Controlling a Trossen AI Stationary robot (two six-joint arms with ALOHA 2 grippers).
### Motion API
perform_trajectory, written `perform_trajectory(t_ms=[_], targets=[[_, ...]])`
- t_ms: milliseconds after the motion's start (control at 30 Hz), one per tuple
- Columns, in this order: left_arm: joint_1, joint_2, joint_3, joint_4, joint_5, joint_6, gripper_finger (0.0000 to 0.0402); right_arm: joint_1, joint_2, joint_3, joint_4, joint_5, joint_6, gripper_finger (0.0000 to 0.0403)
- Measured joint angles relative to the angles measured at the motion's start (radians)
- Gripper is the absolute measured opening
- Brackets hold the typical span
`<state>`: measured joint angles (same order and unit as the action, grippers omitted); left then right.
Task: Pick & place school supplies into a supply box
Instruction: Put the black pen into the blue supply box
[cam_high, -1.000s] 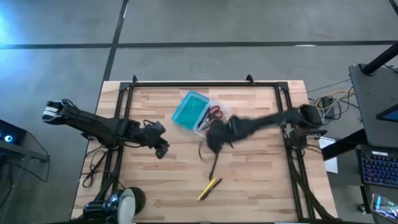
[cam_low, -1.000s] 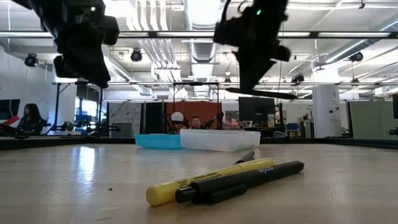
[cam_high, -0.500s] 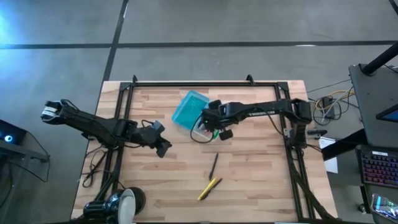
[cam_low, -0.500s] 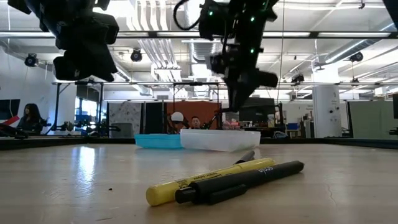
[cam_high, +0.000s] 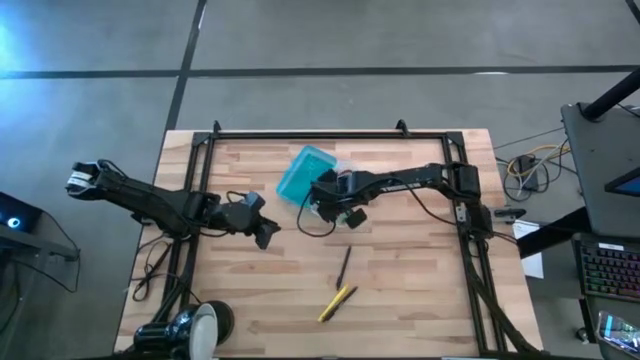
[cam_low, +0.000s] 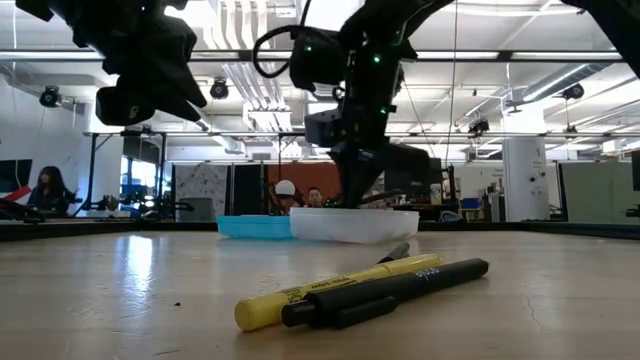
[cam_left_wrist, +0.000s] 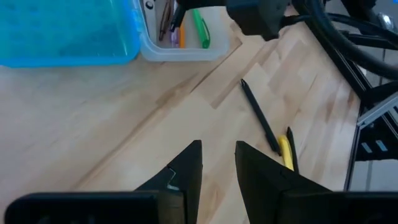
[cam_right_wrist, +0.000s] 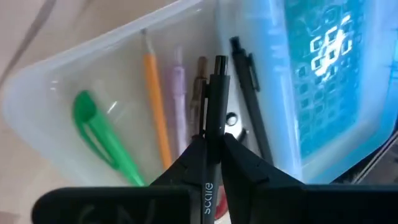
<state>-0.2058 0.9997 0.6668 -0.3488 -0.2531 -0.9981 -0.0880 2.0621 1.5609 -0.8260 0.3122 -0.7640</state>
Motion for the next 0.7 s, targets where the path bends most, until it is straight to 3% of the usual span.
perform_trajectory(t_ms=[233,500,633,700], targets=[[0.0,0.0,0.0,0.01,-0.01,-0.009,0.008,-0.021,0.03,0.005,0.002,0.001,0.058,0.0041],[0.0,0.0,-0.001,0.014,-0.012,-0.006,0.008,0.015,-0.007,0.005,0.109,0.003,0.129,0.0131],[0.0,0.0,-0.006,0.016,-0.013,0.002,0.008,0.045,-0.025,0.005,0.08,0.102,0.229,0.0165],[0.0,0.0,-0.016,0.017,-0.013,0.001,0.008,0.066,-0.041,0.004,0.04,0.15,0.369,0.0174]])
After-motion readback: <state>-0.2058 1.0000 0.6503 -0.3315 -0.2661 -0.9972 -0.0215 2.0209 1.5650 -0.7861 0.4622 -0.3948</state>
